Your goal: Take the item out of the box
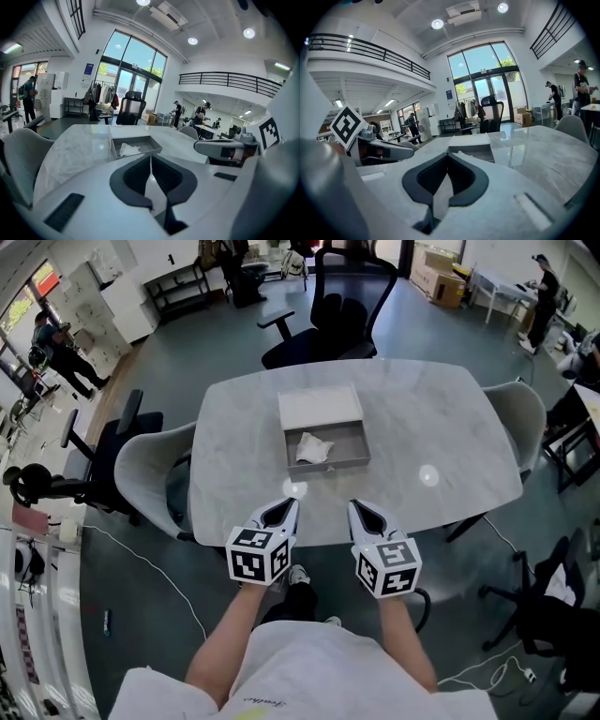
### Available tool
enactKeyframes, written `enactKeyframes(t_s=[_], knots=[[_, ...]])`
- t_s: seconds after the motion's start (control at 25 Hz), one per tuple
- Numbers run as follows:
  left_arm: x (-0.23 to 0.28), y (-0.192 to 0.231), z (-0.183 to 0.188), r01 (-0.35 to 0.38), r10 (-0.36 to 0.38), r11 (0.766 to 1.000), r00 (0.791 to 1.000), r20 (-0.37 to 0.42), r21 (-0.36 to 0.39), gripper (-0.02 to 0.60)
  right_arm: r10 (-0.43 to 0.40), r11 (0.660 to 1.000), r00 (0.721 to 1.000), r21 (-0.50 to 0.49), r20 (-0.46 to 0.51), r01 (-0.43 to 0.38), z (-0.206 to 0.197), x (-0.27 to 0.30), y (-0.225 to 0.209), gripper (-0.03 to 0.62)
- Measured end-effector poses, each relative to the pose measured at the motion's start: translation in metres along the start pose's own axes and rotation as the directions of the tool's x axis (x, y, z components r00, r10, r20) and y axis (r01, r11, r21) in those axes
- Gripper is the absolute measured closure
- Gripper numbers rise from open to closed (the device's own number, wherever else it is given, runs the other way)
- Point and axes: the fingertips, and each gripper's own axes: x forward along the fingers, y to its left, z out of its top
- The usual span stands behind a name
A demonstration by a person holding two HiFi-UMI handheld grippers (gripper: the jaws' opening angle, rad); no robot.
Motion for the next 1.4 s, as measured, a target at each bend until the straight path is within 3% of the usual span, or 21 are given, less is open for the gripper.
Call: enactKeyframes(t_s=[0.48,0.88,1.12,1.32,1.4], knots=[[0.072,0.039,0.035,0.074,-0.069,0.995,0.995,-0.071,0.07,0.565,-0.053,0.998,0.998,0.012,-0.045,0.054,0.027,0.078,-0.027,0.591],[0.117,0.045,0.042,0.187,-0.168,0.976,0.974,-0.155,0.115,0.563,-0.114,0.993,0.989,-0.028,-0.098,0.112,0.041,0.105,-0.034,0.591],[0.137,0.044,0.04,0.201,-0.173,0.97,0.967,-0.189,0.14,0.561,-0.113,0.993,0.987,-0.026,-0.11,0.111,0.042,0.114,-0.045,0.591],[0.163,0.041,0.036,0.164,-0.123,0.971,0.967,-0.225,0.175,0.558,-0.069,0.997,0.991,-0.024,-0.111,0.067,0.041,0.121,-0.065,0.591],[0.176,0.042,0.034,0.147,-0.101,0.974,0.963,-0.251,0.17,0.513,-0.05,0.999,0.993,-0.021,-0.111,0.048,0.043,0.124,-0.077,0.591]])
